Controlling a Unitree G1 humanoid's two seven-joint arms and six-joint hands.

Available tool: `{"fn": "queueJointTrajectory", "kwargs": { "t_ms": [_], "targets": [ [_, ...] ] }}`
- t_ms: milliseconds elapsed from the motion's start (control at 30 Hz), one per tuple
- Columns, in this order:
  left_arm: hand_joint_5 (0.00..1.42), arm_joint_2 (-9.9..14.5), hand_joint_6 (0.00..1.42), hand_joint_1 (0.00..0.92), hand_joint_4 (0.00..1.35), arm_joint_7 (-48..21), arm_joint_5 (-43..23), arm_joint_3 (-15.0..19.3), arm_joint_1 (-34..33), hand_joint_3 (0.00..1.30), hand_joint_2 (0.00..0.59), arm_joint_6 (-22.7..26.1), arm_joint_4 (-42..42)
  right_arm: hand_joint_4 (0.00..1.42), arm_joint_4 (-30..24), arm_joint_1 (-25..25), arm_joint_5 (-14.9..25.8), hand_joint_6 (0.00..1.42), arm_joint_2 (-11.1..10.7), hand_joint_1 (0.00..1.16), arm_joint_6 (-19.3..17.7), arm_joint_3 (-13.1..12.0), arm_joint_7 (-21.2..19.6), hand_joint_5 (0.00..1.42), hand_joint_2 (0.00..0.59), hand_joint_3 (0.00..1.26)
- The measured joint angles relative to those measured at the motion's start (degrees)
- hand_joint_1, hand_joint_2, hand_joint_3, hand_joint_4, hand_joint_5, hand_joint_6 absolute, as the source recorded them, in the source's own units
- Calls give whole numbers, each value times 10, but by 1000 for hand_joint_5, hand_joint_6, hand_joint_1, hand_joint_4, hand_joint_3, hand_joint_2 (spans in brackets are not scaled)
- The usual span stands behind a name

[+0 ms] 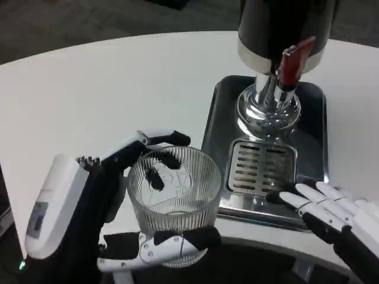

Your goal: Grasp the cup under the faucet to collect the drink, then remove the cup.

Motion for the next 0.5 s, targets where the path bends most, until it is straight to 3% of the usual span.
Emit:
{"fn": "queueJointTrajectory", "kwargs": {
  "t_ms": [133,500],
  "targets": [
    [1183,-1,1424,548,1000,2,21,-5,-33,896,39,6,31,74,0,9,15,59,1,528,-1,-17,0,37,431,146],
    [1183,-11,1424,553,1000,35,84,-42,-171,896,44,42,149,76,-3,49,60,62,10,528,-16,-94,-3,41,431,152]
  ]
}}
